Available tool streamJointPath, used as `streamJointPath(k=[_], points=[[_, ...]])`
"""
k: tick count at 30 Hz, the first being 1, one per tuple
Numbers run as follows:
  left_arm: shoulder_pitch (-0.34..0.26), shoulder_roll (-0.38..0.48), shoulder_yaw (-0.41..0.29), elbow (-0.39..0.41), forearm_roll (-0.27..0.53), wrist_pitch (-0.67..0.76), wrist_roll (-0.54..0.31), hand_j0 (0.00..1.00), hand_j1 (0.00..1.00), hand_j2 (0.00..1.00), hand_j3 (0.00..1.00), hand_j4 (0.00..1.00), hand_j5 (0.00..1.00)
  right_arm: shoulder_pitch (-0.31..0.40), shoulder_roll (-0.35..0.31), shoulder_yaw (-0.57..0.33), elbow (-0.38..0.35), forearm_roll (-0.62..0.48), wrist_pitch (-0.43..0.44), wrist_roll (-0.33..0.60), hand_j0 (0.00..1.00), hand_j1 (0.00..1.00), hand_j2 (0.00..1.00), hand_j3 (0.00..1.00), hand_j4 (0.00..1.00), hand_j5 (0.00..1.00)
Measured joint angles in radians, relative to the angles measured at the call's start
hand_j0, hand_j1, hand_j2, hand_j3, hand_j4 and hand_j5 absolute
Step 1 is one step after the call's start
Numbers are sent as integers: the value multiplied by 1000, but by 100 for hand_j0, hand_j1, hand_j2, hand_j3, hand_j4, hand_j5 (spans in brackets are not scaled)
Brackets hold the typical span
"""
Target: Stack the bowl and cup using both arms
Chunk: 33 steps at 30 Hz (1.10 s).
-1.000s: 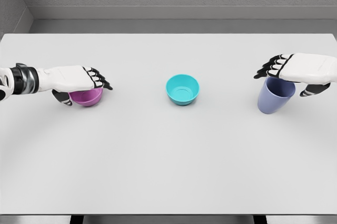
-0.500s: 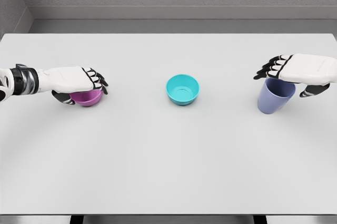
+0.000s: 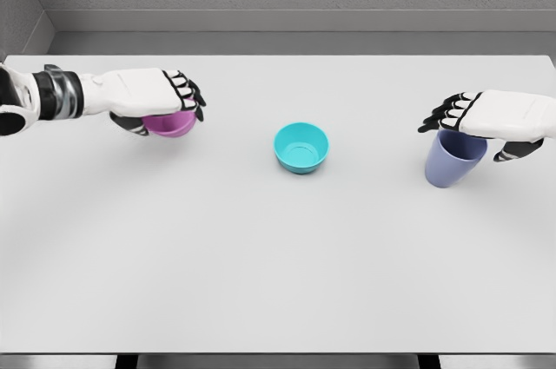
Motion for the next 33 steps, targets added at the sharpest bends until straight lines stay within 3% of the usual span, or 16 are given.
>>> streamJointPath(k=[7,16,23,33], points=[[-51,-103,-10,-40,32,0,1,67,67,67,67,67,67,0,0,0,0,0,0,0,100,100,100,100,100,100],[-133,-230,-100,-69,44,0,-1,67,67,67,67,67,67,2,-1,3,0,1,0,0,100,100,100,100,100,100],[-170,-297,-197,-24,34,-1,-4,67,67,67,67,67,67,2,1,18,1,1,0,0,100,100,100,100,100,100],[-181,-333,-227,48,27,0,-5,68,68,68,68,68,68,2,6,30,3,3,0,0,100,100,100,100,100,100]])
